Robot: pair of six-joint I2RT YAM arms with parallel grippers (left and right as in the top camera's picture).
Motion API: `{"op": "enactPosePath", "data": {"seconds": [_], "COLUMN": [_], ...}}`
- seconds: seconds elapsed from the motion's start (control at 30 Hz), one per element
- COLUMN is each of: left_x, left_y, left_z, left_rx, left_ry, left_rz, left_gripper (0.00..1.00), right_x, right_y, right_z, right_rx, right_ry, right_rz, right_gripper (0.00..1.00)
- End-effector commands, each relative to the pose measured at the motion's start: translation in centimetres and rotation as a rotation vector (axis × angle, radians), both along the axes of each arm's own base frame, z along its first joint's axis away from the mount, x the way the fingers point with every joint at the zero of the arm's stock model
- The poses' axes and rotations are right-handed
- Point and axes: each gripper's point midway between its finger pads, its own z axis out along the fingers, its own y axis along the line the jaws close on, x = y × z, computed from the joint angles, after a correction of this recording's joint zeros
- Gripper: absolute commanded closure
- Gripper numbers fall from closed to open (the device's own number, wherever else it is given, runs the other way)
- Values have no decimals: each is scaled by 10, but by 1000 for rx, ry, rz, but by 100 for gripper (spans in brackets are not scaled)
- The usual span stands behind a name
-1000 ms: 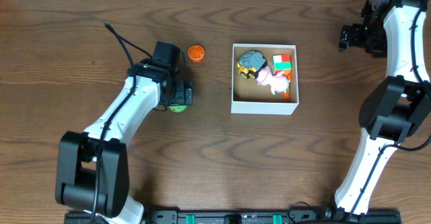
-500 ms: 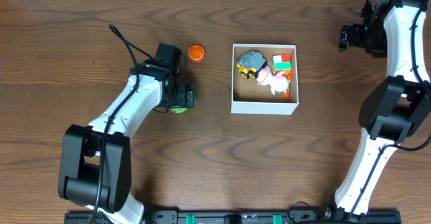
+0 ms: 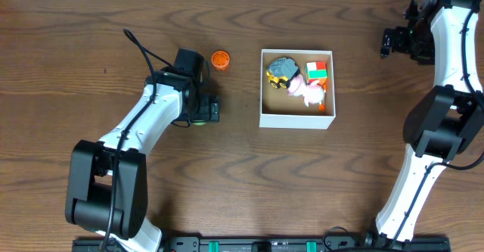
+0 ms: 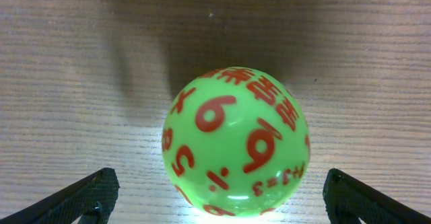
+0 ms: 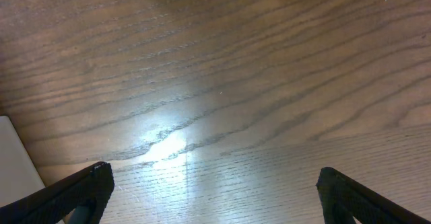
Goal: Pack container
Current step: 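Lower the left gripper and grasp the green ball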
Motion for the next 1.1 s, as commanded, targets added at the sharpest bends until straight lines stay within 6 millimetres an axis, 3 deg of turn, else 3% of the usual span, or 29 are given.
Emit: {"op": "enactPosePath", "data": {"seconds": [0.0, 0.6, 1.07], "left_x": [3, 16, 4], "left_y": [-2, -5, -1], "left_z": [-1, -6, -20], "left_rx": [-3, -9, 1], "left_ry": [-5, -43, -12], "left_rz": [-11, -23, -21], "left_gripper": [2, 2, 2], "right_x": [-1, -1, -1], "right_y": [-4, -4, -4], "right_z": [4, 4, 4], "right_rx": [0, 0, 0], "right_ry": [-10, -10, -10], "right_rz": [-22, -22, -22], "right_gripper": [1, 1, 1]}}
